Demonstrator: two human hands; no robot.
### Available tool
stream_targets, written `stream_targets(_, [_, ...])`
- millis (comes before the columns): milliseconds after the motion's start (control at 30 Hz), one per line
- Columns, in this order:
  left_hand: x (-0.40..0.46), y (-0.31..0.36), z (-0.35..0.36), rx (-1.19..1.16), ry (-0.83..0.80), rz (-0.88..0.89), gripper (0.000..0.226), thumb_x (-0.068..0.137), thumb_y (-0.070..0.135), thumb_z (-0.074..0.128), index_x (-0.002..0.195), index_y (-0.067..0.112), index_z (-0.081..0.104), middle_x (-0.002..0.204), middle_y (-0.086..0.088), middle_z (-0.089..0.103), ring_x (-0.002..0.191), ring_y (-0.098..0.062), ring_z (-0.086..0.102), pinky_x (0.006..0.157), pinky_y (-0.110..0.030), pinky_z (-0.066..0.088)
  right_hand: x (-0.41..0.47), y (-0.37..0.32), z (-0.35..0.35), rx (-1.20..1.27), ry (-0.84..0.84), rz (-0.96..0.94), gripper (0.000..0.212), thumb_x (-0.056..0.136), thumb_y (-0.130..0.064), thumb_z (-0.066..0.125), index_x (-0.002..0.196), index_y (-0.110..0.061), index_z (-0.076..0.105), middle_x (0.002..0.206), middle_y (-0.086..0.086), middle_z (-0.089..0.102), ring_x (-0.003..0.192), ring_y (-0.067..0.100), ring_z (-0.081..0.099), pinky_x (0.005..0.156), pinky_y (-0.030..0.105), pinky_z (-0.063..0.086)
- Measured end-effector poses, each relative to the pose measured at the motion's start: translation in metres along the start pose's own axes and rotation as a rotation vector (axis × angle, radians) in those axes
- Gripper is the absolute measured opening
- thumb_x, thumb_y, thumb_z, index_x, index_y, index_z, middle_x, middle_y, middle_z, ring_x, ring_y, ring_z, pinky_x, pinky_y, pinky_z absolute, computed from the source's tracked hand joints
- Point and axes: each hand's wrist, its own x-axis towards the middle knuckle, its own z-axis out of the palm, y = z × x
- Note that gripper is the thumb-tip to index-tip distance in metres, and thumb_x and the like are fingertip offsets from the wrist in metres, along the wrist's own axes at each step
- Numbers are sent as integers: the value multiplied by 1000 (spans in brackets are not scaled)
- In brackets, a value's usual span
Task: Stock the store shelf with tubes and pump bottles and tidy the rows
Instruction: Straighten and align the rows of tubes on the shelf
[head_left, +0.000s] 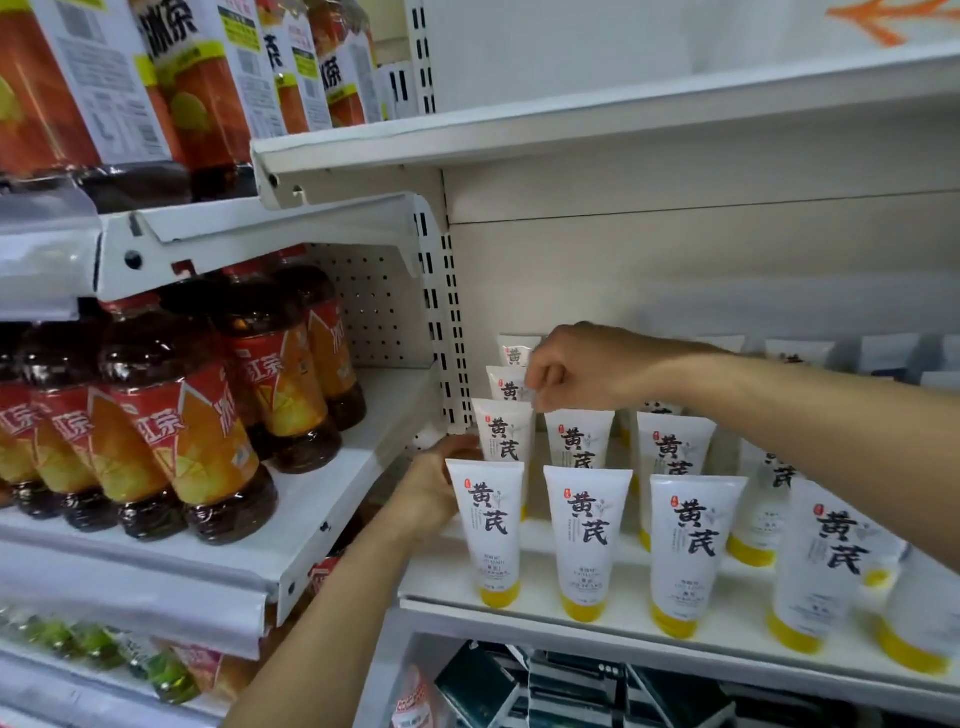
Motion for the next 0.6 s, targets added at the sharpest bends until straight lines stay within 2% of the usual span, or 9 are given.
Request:
stream_targets(33, [0, 3, 3, -86, -3, -39, 13, 91, -5, 57, 95, 4, 66, 74, -3, 74, 64, -7, 70, 58, -17, 55, 3, -3, 2, -10, -10, -2, 20, 91, -32, 64, 105, -20, 71, 86, -18, 60, 88, 8, 62, 80, 27, 49])
stream_targets(67, [1, 5, 6, -191, -30, -102, 19, 92, -8, 52, 83, 3, 64, 59, -2, 69, 50, -7, 65, 49, -17, 51, 6, -5, 3, -18, -14, -3, 20, 91, -31, 64, 105, -20, 71, 86, -17, 60, 89, 10, 62, 81, 27, 49])
stream_targets(100, [0, 7, 8, -307, -67, -161, 26, 94, -8, 48, 76, 2, 64, 52, -3, 66, 44, -9, 63, 44, -17, 50, 9, -6, 5, -22, -13, -6, 19, 91, -30, 64, 104, -19, 72, 86, -17, 61, 89, 10, 63, 82, 27, 50])
stream_targets(200, [5, 4, 11, -546, -113, -291, 32, 98, -1, 43, 75, 1, 66, 55, -11, 65, 44, -18, 63, 44, -23, 53, 14, -9, 9, -27, -8, -12, 19, 89, -26, 66, 103, -17, 74, 99, -9, 71, 92, 12, 66, 85, 29, 52])
stream_targets(300, [8, 1, 13, -614, -84, -341, 27, 97, 1, 44, 79, -1, 63, 54, -12, 63, 42, -20, 61, 46, -24, 52, 19, -7, 14, -39, -18, -10, 17, 89, -24, 66, 100, -17, 76, 100, -8, 73, 91, 12, 67, 86, 32, 54])
stream_targets(500, [6, 2, 15, -596, -115, -302, 23, 97, -1, 46, 83, 1, 64, 59, -11, 65, 49, -19, 62, 55, -27, 53, 10, -1, -8, 2, 12, -40, 15, 90, -30, 64, 99, -25, 74, 94, -17, 70, 89, 5, 66, 87, 33, 53])
stream_targets(600, [7, 6, 13, -556, -128, -208, 15, 93, -4, 52, 94, 3, 65, 73, -12, 71, 60, -20, 68, 58, -25, 56, -1, 8, -19, 10, -15, -55, 11, 89, -33, 66, 97, -30, 72, 88, -19, 70, 83, -2, 65, 76, 25, 49])
